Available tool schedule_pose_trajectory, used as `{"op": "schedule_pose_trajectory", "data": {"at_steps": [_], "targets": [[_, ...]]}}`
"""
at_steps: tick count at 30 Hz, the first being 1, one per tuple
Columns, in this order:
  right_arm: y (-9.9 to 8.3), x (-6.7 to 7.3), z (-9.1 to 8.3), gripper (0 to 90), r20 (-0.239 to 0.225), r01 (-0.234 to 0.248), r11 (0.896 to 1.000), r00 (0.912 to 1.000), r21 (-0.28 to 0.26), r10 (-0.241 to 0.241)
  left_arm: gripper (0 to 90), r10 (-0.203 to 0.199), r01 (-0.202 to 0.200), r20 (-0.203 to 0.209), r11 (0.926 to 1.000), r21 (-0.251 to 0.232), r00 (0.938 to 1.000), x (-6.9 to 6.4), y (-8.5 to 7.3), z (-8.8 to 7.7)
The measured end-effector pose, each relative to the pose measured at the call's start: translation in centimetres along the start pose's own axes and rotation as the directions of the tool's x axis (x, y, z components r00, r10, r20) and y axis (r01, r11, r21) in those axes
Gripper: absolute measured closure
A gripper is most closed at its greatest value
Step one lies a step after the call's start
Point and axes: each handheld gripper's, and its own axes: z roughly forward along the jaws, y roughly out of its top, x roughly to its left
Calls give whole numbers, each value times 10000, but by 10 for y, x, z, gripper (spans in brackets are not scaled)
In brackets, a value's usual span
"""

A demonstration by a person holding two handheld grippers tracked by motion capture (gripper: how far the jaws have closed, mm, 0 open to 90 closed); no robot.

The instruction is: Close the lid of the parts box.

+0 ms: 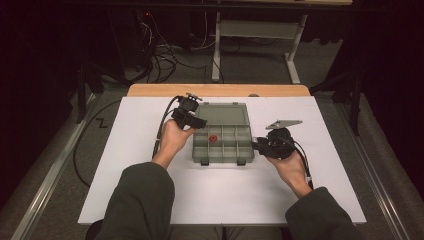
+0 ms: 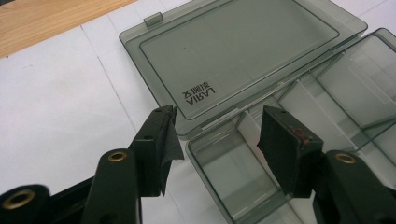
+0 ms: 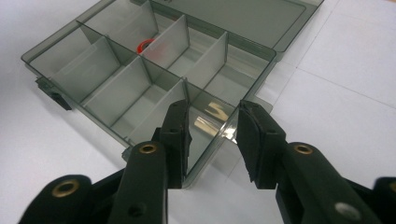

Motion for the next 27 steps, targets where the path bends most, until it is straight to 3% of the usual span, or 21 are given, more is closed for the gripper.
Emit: {"op": "schedule_pose_trajectory", "data": {"at_steps": [13,27], "targets": [[9,-9,18,690,-16,-357,9967,9994,727,359,457,324,-324,-207,9995,11,9993,-2,4,1],[16,-15,31,725,76,-611,9888,9981,1364,606,485,243,-239,-112,9990,366,9996,3,13,5]]}}
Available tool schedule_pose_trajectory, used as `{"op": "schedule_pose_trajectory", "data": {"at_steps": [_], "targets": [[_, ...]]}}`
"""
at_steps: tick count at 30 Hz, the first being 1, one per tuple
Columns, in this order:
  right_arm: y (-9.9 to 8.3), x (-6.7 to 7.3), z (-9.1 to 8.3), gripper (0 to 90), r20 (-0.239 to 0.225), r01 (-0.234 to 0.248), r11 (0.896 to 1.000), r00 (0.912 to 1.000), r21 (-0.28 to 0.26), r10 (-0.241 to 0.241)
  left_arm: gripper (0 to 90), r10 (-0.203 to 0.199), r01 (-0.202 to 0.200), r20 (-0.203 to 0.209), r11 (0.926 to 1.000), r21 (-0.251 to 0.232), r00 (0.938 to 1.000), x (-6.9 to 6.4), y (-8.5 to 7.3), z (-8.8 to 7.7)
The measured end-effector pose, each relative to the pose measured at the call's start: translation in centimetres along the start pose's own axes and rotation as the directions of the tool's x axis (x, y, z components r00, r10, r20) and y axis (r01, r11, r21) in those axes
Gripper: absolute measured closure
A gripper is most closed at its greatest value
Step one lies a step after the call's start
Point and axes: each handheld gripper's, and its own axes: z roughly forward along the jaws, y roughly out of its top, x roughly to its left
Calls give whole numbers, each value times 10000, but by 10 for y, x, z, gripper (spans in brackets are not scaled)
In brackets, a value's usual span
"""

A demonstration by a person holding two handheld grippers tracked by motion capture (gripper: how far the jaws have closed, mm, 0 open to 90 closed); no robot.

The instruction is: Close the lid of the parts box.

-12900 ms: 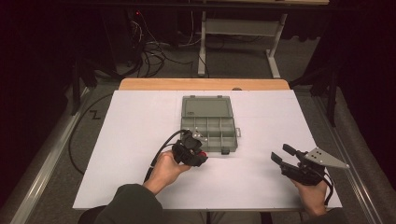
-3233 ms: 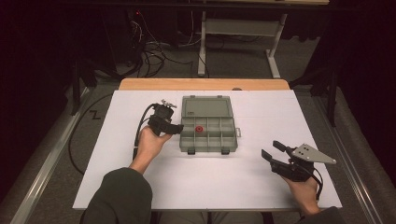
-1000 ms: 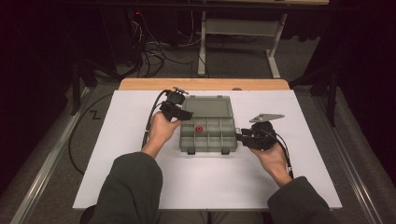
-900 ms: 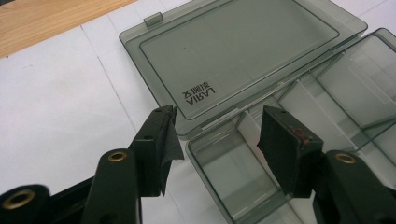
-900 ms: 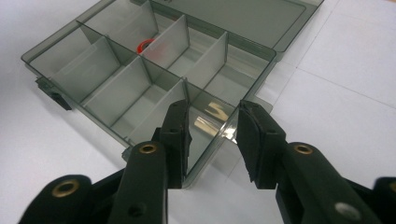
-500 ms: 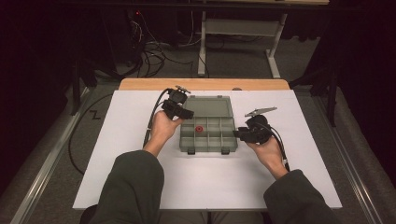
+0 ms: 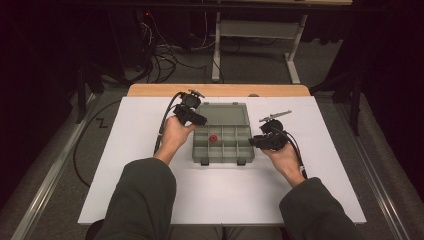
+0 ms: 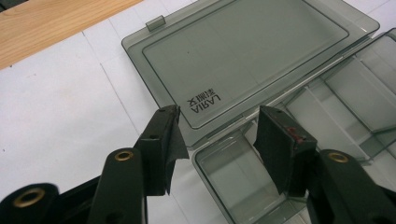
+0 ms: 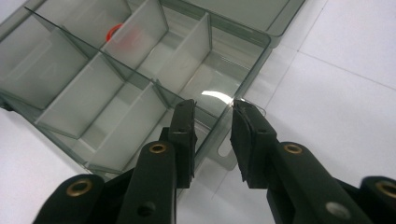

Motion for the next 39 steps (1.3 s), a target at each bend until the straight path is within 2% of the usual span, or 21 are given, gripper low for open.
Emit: {"op": "schedule_pose_trajectory", "data": {"at_steps": [5,13,18,22,25,31,35,39], "targets": [[0,-3,4,729,-25,-107,9999,9999,128,107,478,-147,147,-56,9999,17,9999,1,3,1],[2,-4,6,743,-30,-194,9995,9998,235,195,456,-116,115,84,9998,137,9999,2,3,6],[3,-2,8,751,42,-176,9994,9998,307,175,450,-260,260,-15,9987,443,9997,5,2,12],[4,-2,9,755,55,-231,9989,9997,416,229,450,-544,542,27,9971,543,9985,10,1,17],[7,-1,9,755,143,-230,9977,9997,641,221,451,-802,794,124,9952,573,9967,14,1,19],[7,-1,9,756,150,-310,9975,9994,635,301,453,-1193,1178,243,9913,584,9926,20,0,25],[7,0,9,757,179,-298,9976,9994,631,287,464,-1500,1471,457,9872,615,9876,22,-1,31],[7,0,9,757,204,-284,9975,9994,644,271,470,-1818,1761,846,9819,703,9797,26,-2,35]]}}
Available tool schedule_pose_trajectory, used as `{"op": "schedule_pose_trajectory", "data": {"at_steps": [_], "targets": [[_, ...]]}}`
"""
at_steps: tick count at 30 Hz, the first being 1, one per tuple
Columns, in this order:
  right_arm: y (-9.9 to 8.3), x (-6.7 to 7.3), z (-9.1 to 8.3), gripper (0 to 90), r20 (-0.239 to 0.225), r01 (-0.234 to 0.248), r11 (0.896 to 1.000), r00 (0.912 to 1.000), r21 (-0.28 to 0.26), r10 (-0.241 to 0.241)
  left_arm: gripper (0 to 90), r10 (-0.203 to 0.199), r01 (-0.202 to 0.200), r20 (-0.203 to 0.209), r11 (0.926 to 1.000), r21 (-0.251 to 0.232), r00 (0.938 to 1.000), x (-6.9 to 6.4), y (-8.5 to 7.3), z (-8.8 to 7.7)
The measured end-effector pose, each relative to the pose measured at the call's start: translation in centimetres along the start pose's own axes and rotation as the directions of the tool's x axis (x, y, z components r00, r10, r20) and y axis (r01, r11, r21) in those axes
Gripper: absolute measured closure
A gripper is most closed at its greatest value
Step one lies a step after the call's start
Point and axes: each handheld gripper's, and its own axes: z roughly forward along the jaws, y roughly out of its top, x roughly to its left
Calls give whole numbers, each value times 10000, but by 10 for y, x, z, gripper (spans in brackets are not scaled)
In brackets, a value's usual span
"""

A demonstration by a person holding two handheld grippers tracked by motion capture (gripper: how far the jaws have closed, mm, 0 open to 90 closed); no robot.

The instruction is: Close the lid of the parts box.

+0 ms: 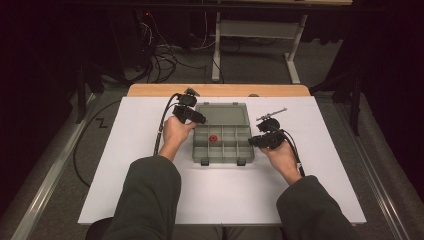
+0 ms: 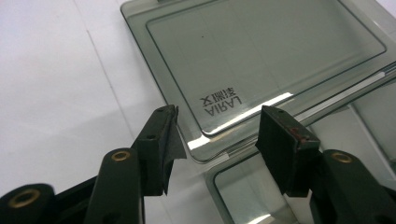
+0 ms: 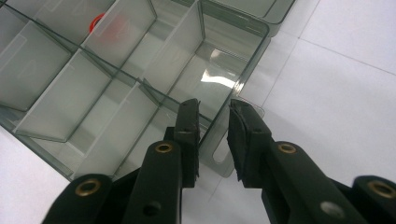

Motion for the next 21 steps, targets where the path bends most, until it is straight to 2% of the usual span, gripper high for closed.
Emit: {"op": "schedule_pose_trajectory", "data": {"at_steps": [8,16,21], "targets": [[-1,0,0,758,39,66,10000,10000,-26,-66,481,-410,409,241,9992,41,9989,4,-1,7],[-1,1,0,759,84,89,10000,9999,-24,-89,469,-548,547,414,9985,34,9976,8,-1,10],[-1,2,0,759,105,86,10000,9999,-19,-86,463,-975,977,708,9952,3,9927,13,-1,12]]}}
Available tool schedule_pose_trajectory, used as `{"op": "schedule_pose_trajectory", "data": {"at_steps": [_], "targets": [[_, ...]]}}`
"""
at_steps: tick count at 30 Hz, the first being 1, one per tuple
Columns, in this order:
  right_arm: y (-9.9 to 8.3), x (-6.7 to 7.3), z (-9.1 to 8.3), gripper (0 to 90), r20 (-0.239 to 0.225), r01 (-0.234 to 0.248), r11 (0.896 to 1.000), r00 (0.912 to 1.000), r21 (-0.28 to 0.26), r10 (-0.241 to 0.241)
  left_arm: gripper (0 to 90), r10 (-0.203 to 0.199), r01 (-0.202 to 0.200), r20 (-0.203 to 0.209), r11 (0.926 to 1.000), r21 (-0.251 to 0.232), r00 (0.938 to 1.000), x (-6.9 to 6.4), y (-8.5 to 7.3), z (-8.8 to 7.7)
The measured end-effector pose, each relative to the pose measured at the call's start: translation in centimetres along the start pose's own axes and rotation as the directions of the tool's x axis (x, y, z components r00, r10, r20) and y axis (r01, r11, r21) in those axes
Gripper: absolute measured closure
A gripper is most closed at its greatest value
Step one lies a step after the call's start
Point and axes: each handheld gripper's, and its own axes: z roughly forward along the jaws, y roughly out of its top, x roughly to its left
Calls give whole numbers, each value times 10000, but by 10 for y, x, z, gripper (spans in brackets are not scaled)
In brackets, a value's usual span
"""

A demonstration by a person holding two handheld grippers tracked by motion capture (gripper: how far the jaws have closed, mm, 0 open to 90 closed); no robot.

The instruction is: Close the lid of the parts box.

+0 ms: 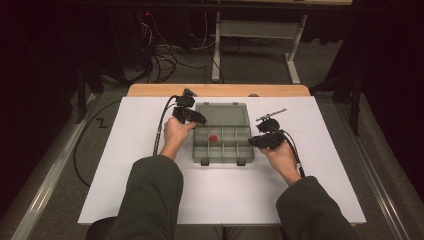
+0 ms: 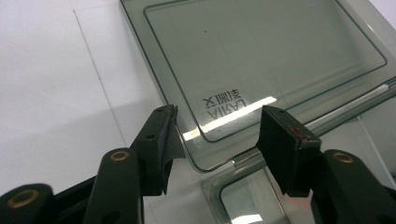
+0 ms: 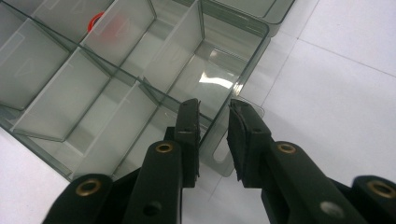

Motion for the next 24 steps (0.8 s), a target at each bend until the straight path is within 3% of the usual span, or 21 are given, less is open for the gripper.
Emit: {"op": "schedule_pose_trajectory", "data": {"at_steps": [8,24], "targets": [[0,0,0,759,-11,23,10000,10000,-31,-23,460,-595,590,481,9982,109,9971,9,0,4],[-1,0,0,759,-25,5,10000,10000,-83,-6,459,-869,864,548,9962,116,9947,13,-1,11]]}}
